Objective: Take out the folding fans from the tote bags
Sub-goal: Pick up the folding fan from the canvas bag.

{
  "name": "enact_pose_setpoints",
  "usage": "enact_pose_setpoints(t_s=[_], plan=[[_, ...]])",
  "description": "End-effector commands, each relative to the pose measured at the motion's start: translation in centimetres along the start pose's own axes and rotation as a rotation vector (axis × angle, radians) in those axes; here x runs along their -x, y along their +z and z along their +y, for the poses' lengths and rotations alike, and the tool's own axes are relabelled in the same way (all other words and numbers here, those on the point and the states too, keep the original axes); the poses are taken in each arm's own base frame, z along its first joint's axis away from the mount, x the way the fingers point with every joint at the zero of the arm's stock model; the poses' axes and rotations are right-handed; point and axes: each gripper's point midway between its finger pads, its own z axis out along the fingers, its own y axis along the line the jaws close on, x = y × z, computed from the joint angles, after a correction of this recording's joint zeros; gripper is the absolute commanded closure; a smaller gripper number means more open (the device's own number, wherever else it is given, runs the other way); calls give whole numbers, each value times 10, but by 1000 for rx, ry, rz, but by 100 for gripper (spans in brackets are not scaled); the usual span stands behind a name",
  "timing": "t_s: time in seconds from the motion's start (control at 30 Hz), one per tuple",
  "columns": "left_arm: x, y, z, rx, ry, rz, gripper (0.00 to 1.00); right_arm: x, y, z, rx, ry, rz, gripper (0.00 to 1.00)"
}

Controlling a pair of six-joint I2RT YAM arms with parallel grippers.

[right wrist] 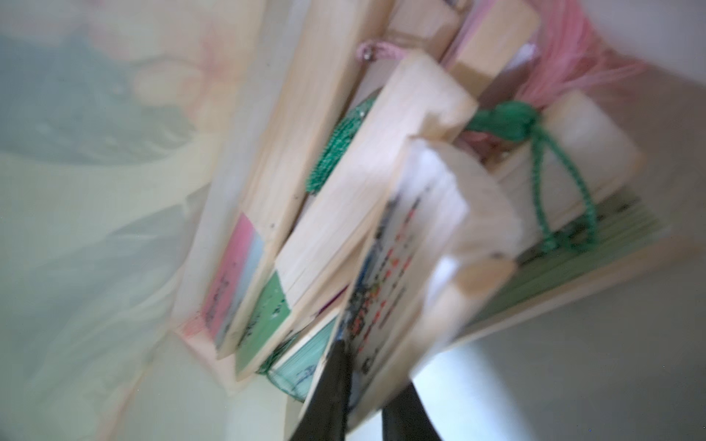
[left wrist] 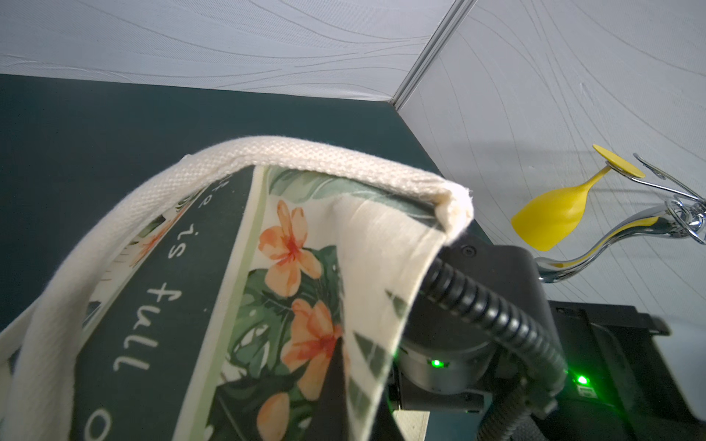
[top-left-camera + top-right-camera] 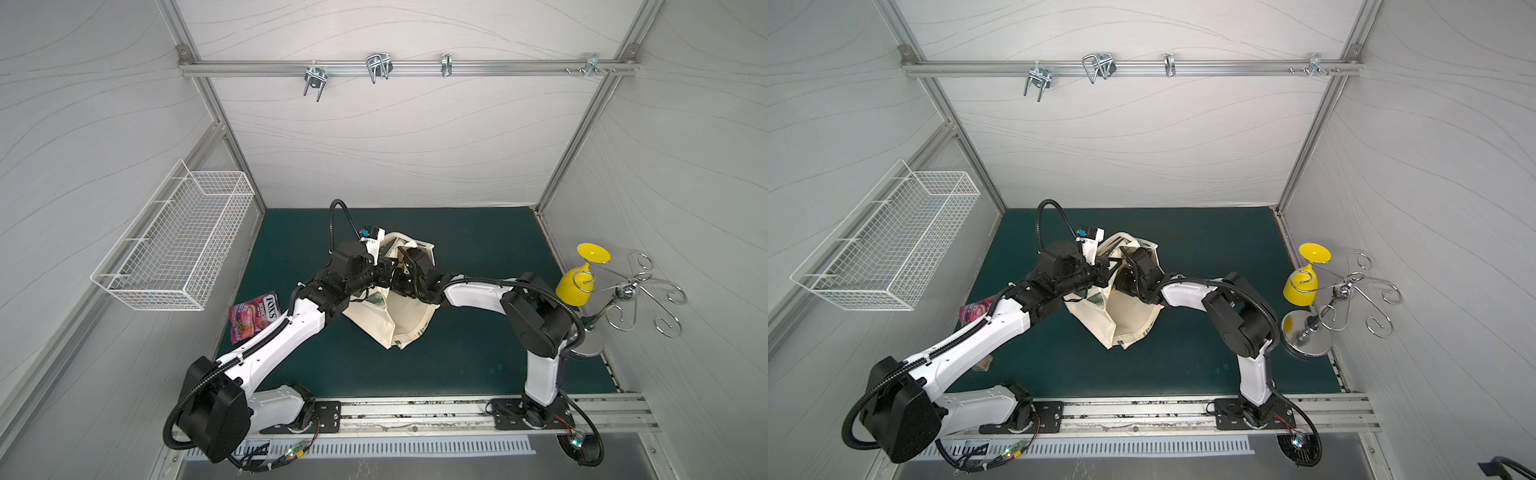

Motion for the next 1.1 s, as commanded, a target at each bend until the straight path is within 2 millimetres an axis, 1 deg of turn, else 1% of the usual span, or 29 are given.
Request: enact_pose_setpoints(t_s=[0.0,0.07,0.23,0.47,0.53,0.7,0.93,1.07], plan=[[-10,0,0,1,-23,27,100,18,-16,2,11,-26,-55,87],[-5,-1,0,10,-33,9,100,19,-20,8,30,-38,-58,92],[10,-7,10,89,-43,-46,100,19,-33,22,61,-95,-71,99],[32,-21,38,262,-22,-104,100,11,-56,47,92,-247,-100,100],[36,-23,45,281,-31,-114,100,7,-64,52,99,-288,-103,100],[48,-29,58,326,-28,-145,100,-2,-89,63,110,-382,-126,100],[61,-40,70,395,7,-180,100,-4,-128,74,142,-469,-170,100],[66,-42,75,410,32,-176,100,-6,-153,79,162,-520,-186,100]])
